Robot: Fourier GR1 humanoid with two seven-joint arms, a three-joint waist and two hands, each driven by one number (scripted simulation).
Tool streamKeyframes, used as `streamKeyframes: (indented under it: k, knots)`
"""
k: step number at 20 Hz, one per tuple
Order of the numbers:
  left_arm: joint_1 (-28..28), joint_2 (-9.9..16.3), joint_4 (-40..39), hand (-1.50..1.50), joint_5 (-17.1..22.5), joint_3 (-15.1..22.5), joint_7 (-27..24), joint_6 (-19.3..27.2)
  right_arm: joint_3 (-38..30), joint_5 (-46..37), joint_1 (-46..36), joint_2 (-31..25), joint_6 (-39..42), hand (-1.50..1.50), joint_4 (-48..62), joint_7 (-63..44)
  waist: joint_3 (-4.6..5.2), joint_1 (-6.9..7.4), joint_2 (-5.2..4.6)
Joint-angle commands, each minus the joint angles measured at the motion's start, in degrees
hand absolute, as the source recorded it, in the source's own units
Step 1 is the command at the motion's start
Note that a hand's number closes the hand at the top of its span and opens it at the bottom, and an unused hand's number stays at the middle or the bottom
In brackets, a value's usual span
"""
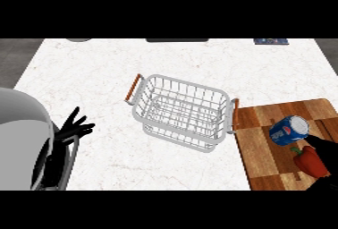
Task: Pick the bell pepper from the cutting board and place it in the tiered basket
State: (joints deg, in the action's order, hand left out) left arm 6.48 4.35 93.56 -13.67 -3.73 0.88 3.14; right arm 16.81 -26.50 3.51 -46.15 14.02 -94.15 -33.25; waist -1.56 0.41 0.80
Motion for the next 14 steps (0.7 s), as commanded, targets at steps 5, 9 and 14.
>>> streamKeyframes:
  k: [5,9,14]
  knots:
    - [-0.5,-4.1,-8.7,0.0,3.0,0.4,3.0,0.7,0.9,-2.6,-2.5,2.5,-2.2,1.5,5.7,5.8,1.55,-0.32,-1.33]
    - [2.6,-4.1,-7.2,0.0,3.1,2.2,1.8,0.2,2.9,-7.1,-2.7,0.9,-4.0,1.5,7.1,11.3,1.56,0.03,-1.19]
    - [2.5,-4.1,-7.4,0.0,2.6,1.1,2.1,0.9,2.9,-11.9,-2.9,1.9,-10.2,1.5,7.4,13.3,1.58,-0.68,-0.99]
